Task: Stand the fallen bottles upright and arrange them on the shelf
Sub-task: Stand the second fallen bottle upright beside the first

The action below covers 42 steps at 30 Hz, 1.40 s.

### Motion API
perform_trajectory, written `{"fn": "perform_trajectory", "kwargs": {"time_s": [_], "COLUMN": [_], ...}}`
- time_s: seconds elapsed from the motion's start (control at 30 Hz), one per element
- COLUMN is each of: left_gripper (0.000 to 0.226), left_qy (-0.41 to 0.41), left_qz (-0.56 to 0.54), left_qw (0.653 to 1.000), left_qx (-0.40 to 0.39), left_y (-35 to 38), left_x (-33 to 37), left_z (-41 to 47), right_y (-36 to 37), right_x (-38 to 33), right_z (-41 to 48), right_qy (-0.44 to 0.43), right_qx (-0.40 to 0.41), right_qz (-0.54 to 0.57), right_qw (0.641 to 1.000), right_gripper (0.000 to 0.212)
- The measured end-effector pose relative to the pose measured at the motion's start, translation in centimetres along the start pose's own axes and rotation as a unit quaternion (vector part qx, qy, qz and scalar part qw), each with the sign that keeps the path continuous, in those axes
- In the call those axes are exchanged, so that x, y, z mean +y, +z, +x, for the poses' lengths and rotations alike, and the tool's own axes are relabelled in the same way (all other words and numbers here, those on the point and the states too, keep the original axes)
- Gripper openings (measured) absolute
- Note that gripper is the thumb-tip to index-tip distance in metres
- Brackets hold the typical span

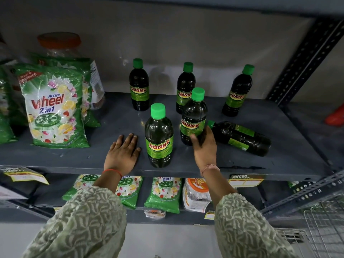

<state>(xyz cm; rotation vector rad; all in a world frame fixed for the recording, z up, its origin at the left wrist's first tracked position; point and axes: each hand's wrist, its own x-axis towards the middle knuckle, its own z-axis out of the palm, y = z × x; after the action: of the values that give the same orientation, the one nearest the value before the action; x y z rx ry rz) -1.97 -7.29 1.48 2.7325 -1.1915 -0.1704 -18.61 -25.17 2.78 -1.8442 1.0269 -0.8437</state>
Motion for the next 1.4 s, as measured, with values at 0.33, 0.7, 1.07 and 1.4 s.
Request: {"fn": "perform_trajectory", "kwargs": {"time_s": [0.33,0.7,1.07,1.4], "left_gripper": [0.054,0.053,0.053,0.052], "left_qy": [-0.003,-0.013,-0.018,-0.030], "left_qz": [-0.009,-0.026,-0.021,-0.024], "left_qw": [1.000,0.999,0.999,0.999], "left_qx": [-0.003,-0.016,-0.030,-0.004], "left_y": [0.0,-0.2,-0.3,0.3], "left_x": [0.1,0.7,0.8,1.8], "left_z": [-0.2,-0.3,-0.2,-0.9], "right_y": [-0.3,-2.5,-4.3,-14.0], "right_x": [-0.1,0.4,1.0,-1.0], "right_z": [-0.2,-5.6,-7.3,7.6], "right_qy": [0.008,-0.018,-0.001,0.063], "right_qx": [-0.027,-0.050,-0.036,-0.242], "right_qz": [-0.062,-0.028,0.053,-0.504], "right_qw": [0.998,0.998,0.998,0.827], "right_gripper": [0.066,0.054,0.091,0.085]}}
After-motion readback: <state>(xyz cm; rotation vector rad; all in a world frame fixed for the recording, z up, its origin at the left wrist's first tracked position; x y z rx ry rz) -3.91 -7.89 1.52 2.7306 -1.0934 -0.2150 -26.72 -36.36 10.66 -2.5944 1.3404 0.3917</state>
